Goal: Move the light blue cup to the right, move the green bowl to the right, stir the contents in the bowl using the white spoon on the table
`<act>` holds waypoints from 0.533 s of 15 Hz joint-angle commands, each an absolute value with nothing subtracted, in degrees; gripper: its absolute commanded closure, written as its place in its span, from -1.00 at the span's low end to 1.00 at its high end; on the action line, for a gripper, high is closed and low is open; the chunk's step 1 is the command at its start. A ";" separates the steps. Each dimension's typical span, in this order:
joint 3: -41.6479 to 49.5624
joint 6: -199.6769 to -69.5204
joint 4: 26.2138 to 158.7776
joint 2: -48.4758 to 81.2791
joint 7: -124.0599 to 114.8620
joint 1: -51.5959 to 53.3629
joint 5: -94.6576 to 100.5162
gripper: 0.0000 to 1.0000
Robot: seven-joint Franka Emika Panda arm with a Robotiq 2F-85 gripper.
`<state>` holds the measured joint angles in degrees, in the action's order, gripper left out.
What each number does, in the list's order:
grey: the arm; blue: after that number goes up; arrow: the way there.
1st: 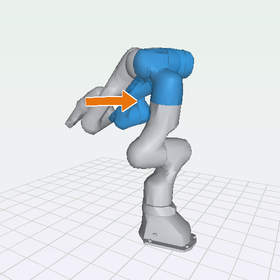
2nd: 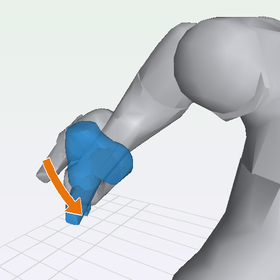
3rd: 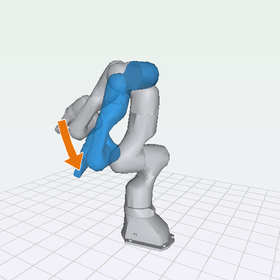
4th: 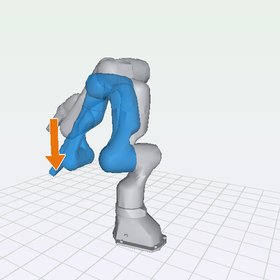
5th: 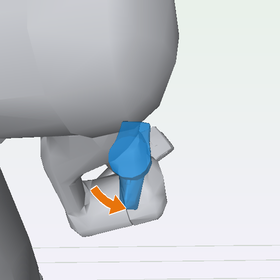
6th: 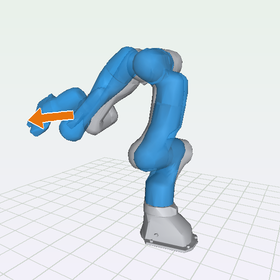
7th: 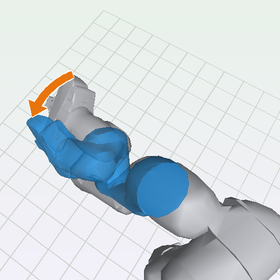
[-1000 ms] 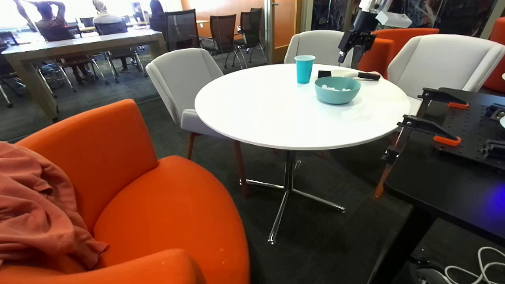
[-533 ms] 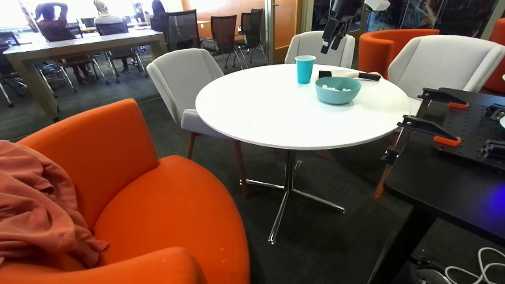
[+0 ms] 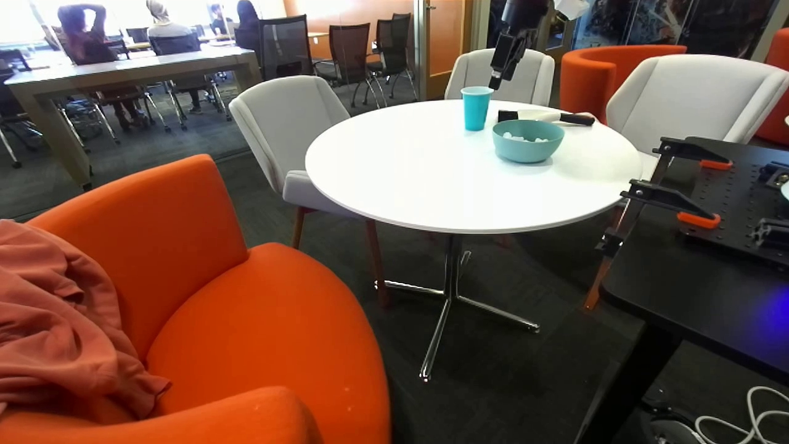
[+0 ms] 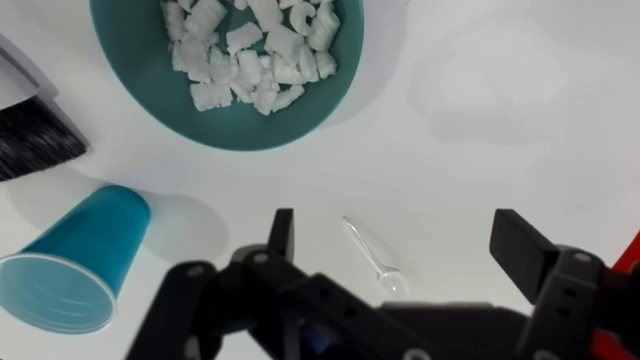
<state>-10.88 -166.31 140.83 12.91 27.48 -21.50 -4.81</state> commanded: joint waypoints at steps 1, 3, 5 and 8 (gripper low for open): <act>-5.08 -166.34 138.63 14.69 29.91 -15.68 3.55 -1.00; -5.45 -165.68 135.85 16.71 33.62 -15.11 5.67 -1.00; -5.91 -165.75 132.63 19.14 37.37 -14.69 7.65 -1.00; -9.56 -163.51 125.57 24.71 47.00 -16.71 6.55 -1.00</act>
